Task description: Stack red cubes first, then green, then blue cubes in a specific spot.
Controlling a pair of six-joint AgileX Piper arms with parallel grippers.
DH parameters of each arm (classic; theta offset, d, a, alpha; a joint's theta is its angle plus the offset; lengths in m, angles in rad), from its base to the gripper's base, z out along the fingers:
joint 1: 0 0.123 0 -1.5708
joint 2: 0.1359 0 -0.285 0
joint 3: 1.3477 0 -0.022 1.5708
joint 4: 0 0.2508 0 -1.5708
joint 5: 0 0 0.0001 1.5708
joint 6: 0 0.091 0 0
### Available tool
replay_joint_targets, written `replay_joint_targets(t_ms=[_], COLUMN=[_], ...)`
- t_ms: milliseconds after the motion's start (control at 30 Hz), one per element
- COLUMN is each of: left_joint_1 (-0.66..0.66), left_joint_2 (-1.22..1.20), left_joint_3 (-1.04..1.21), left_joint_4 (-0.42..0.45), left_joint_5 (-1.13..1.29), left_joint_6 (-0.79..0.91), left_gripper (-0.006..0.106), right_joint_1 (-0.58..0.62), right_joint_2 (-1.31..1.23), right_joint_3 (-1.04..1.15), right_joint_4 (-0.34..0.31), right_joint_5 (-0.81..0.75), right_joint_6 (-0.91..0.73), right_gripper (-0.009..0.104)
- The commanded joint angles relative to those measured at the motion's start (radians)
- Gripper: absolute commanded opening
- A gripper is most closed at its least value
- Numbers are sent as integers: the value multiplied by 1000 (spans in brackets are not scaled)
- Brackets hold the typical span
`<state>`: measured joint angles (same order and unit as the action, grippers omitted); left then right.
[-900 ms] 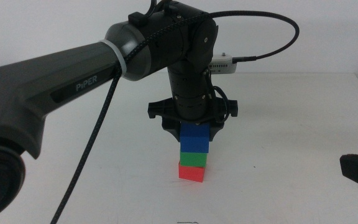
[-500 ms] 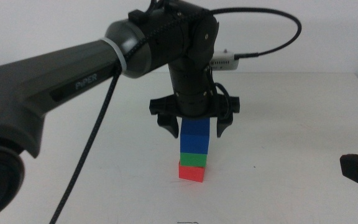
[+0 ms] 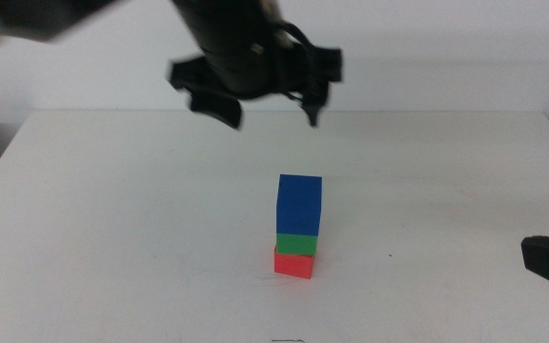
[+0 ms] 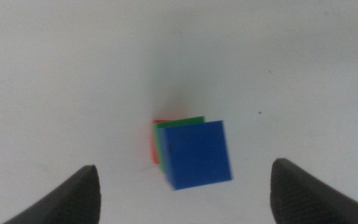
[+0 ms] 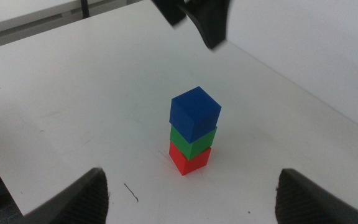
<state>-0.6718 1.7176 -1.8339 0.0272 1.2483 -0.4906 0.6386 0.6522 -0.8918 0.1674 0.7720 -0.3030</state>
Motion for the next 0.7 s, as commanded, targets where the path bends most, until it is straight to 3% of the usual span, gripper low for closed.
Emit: replay_joint_targets(t_ms=[0, 133, 433, 533, 667], left_joint_1=[8, 9, 47, 161, 366], left_joint_2=[-111, -208, -470, -568, -713], left_joint_3=[-8, 10, 160, 244, 386], left_joint_4=[29, 83, 234, 170, 35], left_joint_5=[70, 70, 70, 18, -129], left_joint_6=[81, 173, 168, 194, 364], left_gripper=[94, 94, 94, 94, 94], right_joint_1=[-6, -6, -6, -6, -6], right_joint_2=[3, 3, 3, 1, 5], right_joint_3=[-26, -26, -26, -26, -26], right_joint_4=[2, 2, 2, -4, 1], right_joint_5=[-72, -72, -72, -72, -72], right_joint_6=[-9, -9, -9, -9, -9], right_gripper=[73, 73, 73, 73, 73])
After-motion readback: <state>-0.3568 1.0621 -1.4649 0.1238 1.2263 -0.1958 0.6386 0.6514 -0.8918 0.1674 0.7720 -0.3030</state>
